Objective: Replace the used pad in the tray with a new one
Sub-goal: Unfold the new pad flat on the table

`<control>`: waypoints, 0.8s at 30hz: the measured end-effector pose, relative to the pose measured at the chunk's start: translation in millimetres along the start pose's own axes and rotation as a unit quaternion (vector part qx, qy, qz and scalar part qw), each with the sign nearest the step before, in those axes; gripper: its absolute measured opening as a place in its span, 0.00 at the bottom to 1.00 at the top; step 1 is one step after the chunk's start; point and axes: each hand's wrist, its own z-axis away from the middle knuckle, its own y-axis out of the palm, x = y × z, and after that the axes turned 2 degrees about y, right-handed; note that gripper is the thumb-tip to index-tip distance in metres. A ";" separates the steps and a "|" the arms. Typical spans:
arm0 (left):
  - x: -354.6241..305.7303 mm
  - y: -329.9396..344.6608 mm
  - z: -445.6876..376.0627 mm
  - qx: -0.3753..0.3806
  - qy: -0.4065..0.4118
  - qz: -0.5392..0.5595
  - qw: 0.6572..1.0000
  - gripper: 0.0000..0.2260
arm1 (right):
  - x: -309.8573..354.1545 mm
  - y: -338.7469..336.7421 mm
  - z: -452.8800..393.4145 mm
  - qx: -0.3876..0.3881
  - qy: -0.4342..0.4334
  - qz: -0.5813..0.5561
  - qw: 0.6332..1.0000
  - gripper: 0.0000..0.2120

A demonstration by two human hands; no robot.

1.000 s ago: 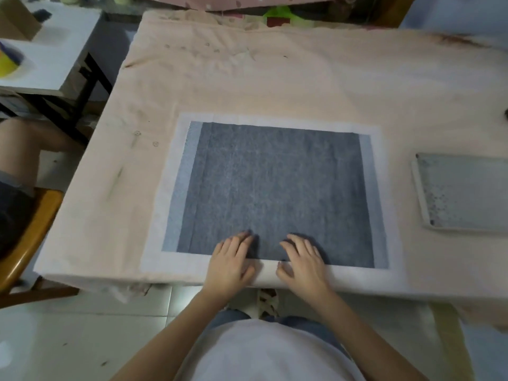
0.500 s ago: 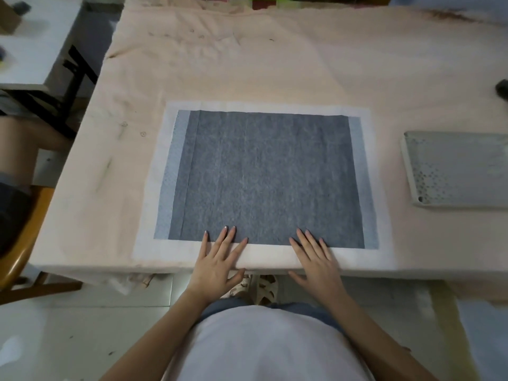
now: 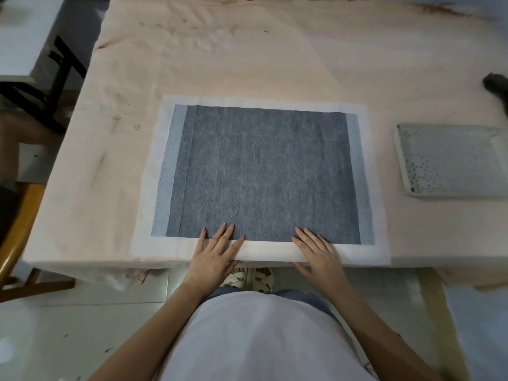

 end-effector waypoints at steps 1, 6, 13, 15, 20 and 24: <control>-0.5 -0.9 0.4 -0.002 -0.001 0.000 1.000 0.24 | -0.2 -0.3 0.9 -0.006 0.001 -0.005 1.000 0.25; -4.2 -7.2 4.8 -0.029 -0.008 0.010 0.999 0.21 | 5.0 -5.7 4.3 -0.061 0.016 -0.014 0.998 0.17; 4.0 -26.9 10.1 -0.150 -0.082 0.033 0.985 0.13 | 4.9 -20.5 9.8 -0.157 0.104 0.001 0.982 0.15; 5.9 -36.7 13.6 -0.164 -0.084 0.027 0.982 0.13 | 8.4 -32.0 8.5 -0.177 0.120 0.005 0.977 0.16; 7.9 -66.2 11.2 -0.202 -0.104 0.016 0.974 0.12 | 19.8 -64.3 -3.1 -0.233 0.144 -0.012 0.962 0.14; 12.2 -100.4 2.2 -0.241 -0.099 0.016 0.965 0.13 | 24.3 -91.4 -14.5 -0.244 0.176 -0.002 0.954 0.08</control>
